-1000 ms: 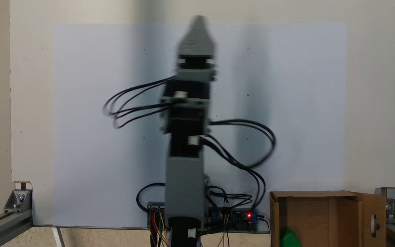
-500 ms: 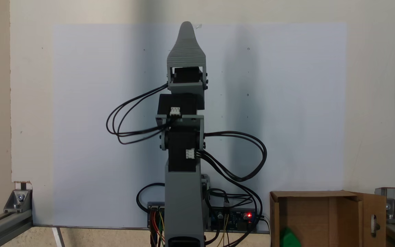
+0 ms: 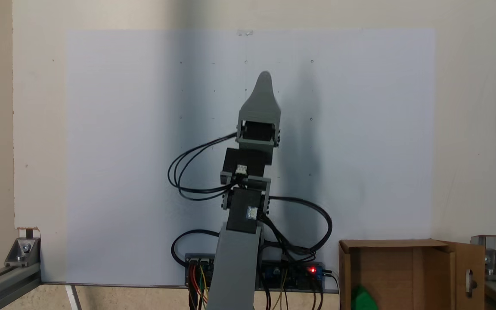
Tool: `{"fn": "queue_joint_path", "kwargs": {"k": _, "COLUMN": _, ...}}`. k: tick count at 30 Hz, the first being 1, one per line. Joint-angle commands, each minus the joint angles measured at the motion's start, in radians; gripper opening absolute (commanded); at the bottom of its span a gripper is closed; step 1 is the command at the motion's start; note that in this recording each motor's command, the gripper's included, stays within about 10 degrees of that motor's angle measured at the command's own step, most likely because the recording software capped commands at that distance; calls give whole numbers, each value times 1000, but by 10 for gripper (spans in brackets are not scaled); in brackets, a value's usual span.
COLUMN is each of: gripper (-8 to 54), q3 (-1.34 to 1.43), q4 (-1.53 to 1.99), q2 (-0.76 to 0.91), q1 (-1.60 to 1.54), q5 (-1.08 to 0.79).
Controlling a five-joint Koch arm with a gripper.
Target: Grasp a green dice and put it in the bin.
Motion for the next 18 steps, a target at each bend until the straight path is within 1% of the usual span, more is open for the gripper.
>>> {"fn": "queue_joint_path", "kwargs": {"k": 1, "gripper": 444, "q3": 38, "q4": -164, "q2": 63, "q1": 0, "q5": 28}}
{"fn": "queue_joint_path", "kwargs": {"k": 10, "gripper": 432, "q3": 387, "q4": -406, "q2": 129, "q1": -63, "q5": 17}}
{"fn": "queue_joint_path", "kwargs": {"k": 18, "gripper": 432, "q3": 606, "q4": -601, "q2": 206, "q1": -112, "q5": -5}}
